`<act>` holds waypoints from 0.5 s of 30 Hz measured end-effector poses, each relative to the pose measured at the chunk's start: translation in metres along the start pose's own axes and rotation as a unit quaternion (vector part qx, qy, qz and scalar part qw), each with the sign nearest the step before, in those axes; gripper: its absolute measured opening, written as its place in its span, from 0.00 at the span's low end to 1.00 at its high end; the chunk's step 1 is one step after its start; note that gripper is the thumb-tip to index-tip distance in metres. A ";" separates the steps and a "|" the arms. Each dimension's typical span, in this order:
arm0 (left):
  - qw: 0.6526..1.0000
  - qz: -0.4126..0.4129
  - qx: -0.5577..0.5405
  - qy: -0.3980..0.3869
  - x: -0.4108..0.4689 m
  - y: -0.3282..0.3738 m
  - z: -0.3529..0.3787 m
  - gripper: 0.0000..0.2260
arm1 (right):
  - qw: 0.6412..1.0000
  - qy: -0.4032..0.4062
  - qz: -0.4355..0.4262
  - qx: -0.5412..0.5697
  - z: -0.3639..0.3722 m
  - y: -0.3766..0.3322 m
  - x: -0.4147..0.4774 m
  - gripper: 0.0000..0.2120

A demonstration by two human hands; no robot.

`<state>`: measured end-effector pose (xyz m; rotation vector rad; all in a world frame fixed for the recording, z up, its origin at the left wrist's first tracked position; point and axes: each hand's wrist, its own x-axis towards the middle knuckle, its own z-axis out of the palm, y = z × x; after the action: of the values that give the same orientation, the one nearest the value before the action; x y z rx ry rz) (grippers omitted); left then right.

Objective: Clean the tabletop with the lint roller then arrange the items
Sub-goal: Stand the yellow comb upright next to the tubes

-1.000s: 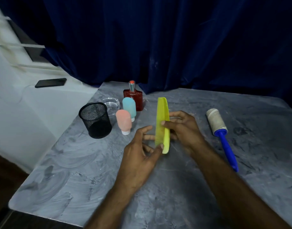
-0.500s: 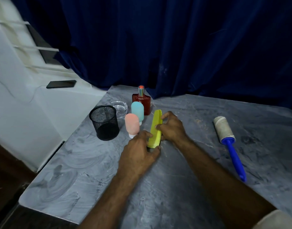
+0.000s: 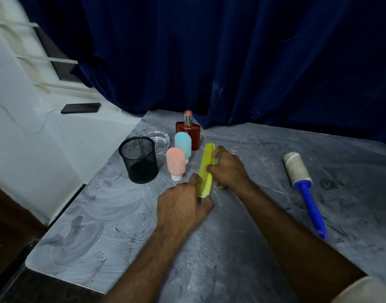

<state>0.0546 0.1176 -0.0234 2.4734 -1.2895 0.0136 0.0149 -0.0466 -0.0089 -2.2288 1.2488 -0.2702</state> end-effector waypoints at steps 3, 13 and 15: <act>1.000 -0.002 0.002 0.003 0.000 0.000 0.002 0.24 | 1.000 0.001 -0.011 -0.010 0.000 0.000 0.000 0.21; 1.000 0.002 0.009 0.025 -0.005 0.001 0.002 0.23 | 0.998 0.017 -0.015 -0.051 -0.002 0.000 -0.002 0.21; 0.999 0.001 0.006 0.031 -0.006 0.001 0.003 0.23 | 0.999 0.018 -0.015 -0.047 -0.003 -0.001 -0.004 0.22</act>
<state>0.0499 0.1207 -0.0264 2.4605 -1.2697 0.0982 0.0124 -0.0433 -0.0055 -2.3335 1.2718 -0.2685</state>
